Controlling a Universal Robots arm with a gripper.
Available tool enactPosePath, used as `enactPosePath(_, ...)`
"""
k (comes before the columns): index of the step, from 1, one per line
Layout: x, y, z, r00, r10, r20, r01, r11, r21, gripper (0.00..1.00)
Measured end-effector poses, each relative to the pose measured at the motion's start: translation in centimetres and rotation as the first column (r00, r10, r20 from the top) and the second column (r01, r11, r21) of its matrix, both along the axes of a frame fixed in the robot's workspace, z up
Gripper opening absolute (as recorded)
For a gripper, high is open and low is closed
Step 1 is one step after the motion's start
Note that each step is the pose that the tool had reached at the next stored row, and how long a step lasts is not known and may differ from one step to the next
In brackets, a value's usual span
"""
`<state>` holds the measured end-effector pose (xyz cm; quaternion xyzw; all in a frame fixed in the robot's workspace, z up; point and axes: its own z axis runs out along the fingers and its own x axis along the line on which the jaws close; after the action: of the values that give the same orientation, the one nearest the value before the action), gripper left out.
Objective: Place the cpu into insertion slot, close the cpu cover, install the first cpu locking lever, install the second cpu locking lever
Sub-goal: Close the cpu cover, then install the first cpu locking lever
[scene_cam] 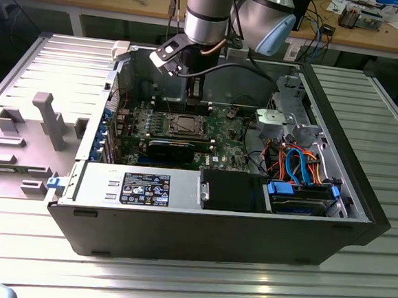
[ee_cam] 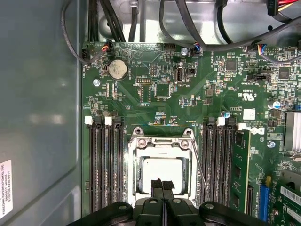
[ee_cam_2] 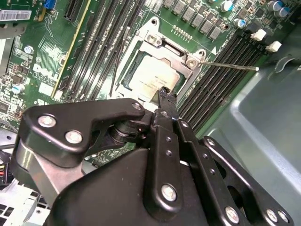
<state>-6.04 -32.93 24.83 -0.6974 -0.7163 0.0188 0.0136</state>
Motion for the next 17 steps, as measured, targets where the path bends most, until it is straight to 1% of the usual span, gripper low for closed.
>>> enactPosePath(14,0.00,0.00,0.02,1.0000,0.000,-0.0002,0.000,1.0000,0.0002,0.11)
enactPosePath(17,0.00,-0.01,0.03,0.9999,0.012,-0.0002,-0.012,0.9999,0.0001,0.11)
